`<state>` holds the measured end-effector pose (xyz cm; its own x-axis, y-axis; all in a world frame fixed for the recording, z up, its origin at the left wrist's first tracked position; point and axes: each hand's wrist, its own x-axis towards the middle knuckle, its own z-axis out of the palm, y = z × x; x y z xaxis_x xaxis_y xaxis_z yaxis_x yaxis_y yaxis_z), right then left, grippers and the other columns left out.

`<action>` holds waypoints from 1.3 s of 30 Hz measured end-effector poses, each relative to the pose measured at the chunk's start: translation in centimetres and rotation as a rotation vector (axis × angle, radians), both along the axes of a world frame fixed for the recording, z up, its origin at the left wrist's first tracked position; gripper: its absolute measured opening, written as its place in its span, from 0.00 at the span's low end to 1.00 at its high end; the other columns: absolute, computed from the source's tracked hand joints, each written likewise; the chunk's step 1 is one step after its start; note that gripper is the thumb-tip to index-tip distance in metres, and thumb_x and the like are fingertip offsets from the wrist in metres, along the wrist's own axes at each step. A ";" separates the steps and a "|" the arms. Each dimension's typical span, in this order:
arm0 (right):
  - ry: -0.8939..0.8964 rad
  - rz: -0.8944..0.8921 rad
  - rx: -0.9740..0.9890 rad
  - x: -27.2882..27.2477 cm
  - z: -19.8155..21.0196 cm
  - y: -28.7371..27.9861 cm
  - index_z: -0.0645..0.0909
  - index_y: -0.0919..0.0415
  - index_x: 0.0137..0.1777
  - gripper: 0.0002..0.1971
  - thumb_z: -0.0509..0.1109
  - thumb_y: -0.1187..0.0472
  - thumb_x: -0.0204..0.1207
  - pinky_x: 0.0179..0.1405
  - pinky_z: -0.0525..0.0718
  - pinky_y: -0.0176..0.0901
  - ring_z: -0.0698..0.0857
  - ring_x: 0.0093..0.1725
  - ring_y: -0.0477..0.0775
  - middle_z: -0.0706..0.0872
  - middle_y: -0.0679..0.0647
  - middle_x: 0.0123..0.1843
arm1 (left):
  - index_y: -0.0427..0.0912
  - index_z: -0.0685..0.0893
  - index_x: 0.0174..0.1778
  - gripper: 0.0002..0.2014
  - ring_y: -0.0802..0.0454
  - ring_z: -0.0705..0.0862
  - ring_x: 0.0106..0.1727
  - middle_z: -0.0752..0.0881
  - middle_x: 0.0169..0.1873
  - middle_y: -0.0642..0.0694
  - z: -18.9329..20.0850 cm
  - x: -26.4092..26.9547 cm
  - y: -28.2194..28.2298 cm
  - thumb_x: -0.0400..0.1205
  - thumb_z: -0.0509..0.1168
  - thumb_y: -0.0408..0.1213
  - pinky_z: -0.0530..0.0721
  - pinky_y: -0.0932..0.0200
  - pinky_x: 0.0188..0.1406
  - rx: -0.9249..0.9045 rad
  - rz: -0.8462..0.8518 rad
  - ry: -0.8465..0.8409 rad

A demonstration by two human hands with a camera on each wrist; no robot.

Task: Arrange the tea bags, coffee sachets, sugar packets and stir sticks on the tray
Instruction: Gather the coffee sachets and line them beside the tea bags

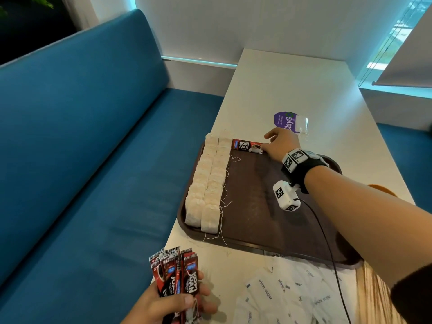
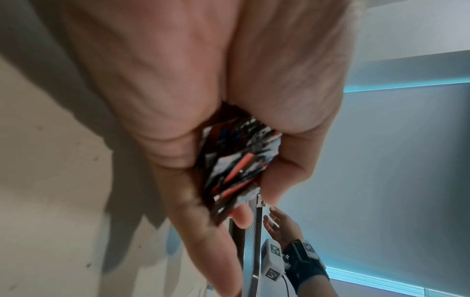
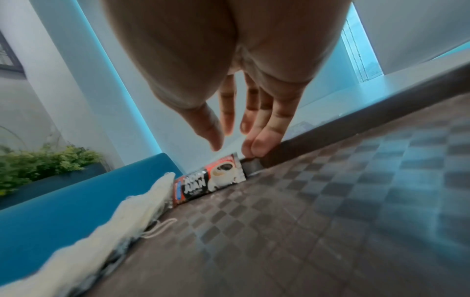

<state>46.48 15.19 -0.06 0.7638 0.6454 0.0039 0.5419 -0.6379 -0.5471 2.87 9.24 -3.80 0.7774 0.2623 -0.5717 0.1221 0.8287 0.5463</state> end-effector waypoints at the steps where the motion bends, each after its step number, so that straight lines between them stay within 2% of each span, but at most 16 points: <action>1: 0.003 0.018 0.004 -0.5 0.7 -0.7 0.87 0.55 0.59 0.13 0.78 0.59 0.75 0.49 0.75 0.39 0.82 0.51 0.50 0.85 0.50 0.49 | 0.21 0.85 0.60 0.25 0.13 0.84 0.59 0.82 0.59 0.14 0.1 -0.1 -0.2 0.65 0.73 0.15 0.88 0.28 0.52 -0.021 0.002 -0.022; 3: 0.022 0.070 0.017 -1.9 2.6 -2.3 0.88 0.54 0.56 0.10 0.78 0.60 0.76 0.48 0.77 0.38 0.84 0.51 0.49 0.87 0.50 0.50 | 0.21 0.86 0.58 0.22 0.17 0.84 0.61 0.83 0.60 0.15 0.2 0.0 -1.0 0.66 0.72 0.17 0.89 0.28 0.50 -0.033 0.020 -0.013; 5: 0.100 0.123 0.076 -4.2 4.8 -4.2 0.89 0.53 0.52 0.05 0.78 0.59 0.76 0.45 0.81 0.37 0.87 0.51 0.49 0.89 0.49 0.48 | 0.20 0.85 0.60 0.23 0.20 0.86 0.62 0.84 0.60 0.16 0.1 0.2 -1.6 0.67 0.73 0.20 0.88 0.27 0.47 -0.016 0.038 -0.002; 8: 0.288 0.219 0.178 -8.6 7.4 -7.6 0.90 0.53 0.46 0.02 0.78 0.61 0.77 0.45 0.89 0.45 0.90 0.39 0.49 0.92 0.51 0.43 | 0.21 0.82 0.63 0.27 0.25 0.88 0.61 0.85 0.60 0.20 0.4 0.4 -2.3 0.67 0.75 0.24 0.91 0.30 0.40 0.058 0.094 0.078; 12: 0.451 0.349 0.207 -15.2 8.6 -12.8 0.90 0.58 0.48 0.02 0.78 0.65 0.78 0.36 0.84 0.41 0.86 0.31 0.48 0.91 0.50 0.38 | 0.25 0.80 0.65 0.27 0.28 0.90 0.59 0.88 0.57 0.25 0.7 0.2 -2.9 0.69 0.77 0.24 0.92 0.36 0.36 0.121 0.148 0.073; 16: 0.568 0.386 0.143 -21.0 7.1 -17.1 0.90 0.59 0.51 0.04 0.79 0.64 0.78 0.36 0.88 0.38 0.87 0.33 0.44 0.92 0.53 0.40 | 0.26 0.78 0.68 0.24 0.28 0.90 0.54 0.87 0.54 0.23 0.4 -0.7 -3.1 0.77 0.75 0.22 0.91 0.40 0.35 0.155 0.198 0.014; 18: 0.621 0.372 0.090 -23.3 5.5 -18.4 0.89 0.59 0.52 0.06 0.79 0.62 0.77 0.38 0.89 0.43 0.87 0.34 0.47 0.93 0.57 0.43 | 0.27 0.78 0.68 0.22 0.30 0.91 0.51 0.88 0.53 0.23 0.3 -1.0 -3.2 0.78 0.73 0.22 0.91 0.41 0.34 0.175 0.212 0.002; 22: 0.720 0.360 0.007 -27.0 2.1 -19.9 0.88 0.57 0.50 0.12 0.86 0.58 0.70 0.35 0.86 0.43 0.85 0.30 0.45 0.92 0.55 0.40 | 0.30 0.81 0.65 0.19 0.32 0.91 0.49 0.88 0.55 0.24 0.5 -0.8 -3.4 0.77 0.70 0.22 0.91 0.39 0.38 0.198 0.232 0.017; 25: 0.587 0.334 0.017 -28.5 0.7 -20.4 0.88 0.53 0.46 0.12 0.87 0.56 0.68 0.34 0.82 0.35 0.85 0.31 0.39 0.92 0.50 0.43 | 0.29 0.83 0.64 0.18 0.32 0.91 0.50 0.88 0.57 0.25 0.7 -0.6 -3.8 0.77 0.71 0.23 0.92 0.40 0.40 0.218 0.215 0.011; 27: 0.548 0.269 0.100 -28.9 0.5 -20.6 0.88 0.52 0.42 0.08 0.85 0.58 0.70 0.36 0.84 0.36 0.88 0.36 0.44 0.91 0.48 0.43 | 0.29 0.84 0.63 0.17 0.32 0.91 0.51 0.88 0.58 0.25 0.6 -0.5 -4.0 0.78 0.72 0.23 0.92 0.38 0.43 0.230 0.205 0.012; 30: 0.636 0.230 0.190 -28.8 0.6 -20.9 0.89 0.55 0.39 0.06 0.83 0.64 0.71 0.40 0.86 0.40 0.89 0.36 0.47 0.93 0.50 0.39 | 0.26 0.83 0.62 0.17 0.30 0.90 0.55 0.87 0.59 0.24 0.4 -0.4 -4.1 0.78 0.73 0.24 0.91 0.32 0.48 0.253 0.183 0.019; 33: 0.754 0.194 0.289 -28.6 1.0 -21.2 0.87 0.63 0.42 0.04 0.78 0.72 0.74 0.40 0.88 0.47 0.88 0.33 0.51 0.91 0.57 0.36 | 0.27 0.82 0.64 0.18 0.29 0.88 0.63 0.87 0.60 0.24 0.3 -0.4 -4.0 0.79 0.72 0.28 0.92 0.33 0.48 0.244 0.182 0.005; 36: 0.798 0.173 0.286 -28.0 1.3 -21.6 0.87 0.65 0.48 0.04 0.72 0.73 0.78 0.31 0.89 0.48 0.89 0.32 0.57 0.90 0.63 0.42 | 0.31 0.84 0.63 0.18 0.36 0.91 0.56 0.89 0.57 0.28 0.3 -0.5 -3.9 0.78 0.72 0.33 0.93 0.38 0.41 0.238 0.209 0.015; 39: 0.797 0.184 0.273 -27.3 1.1 -22.2 0.88 0.62 0.51 0.04 0.75 0.70 0.80 0.27 0.88 0.46 0.89 0.31 0.58 0.90 0.65 0.47 | 0.32 0.84 0.56 0.14 0.44 0.91 0.45 0.91 0.47 0.35 0.4 -0.4 -4.0 0.75 0.74 0.26 0.92 0.46 0.35 0.259 0.210 0.019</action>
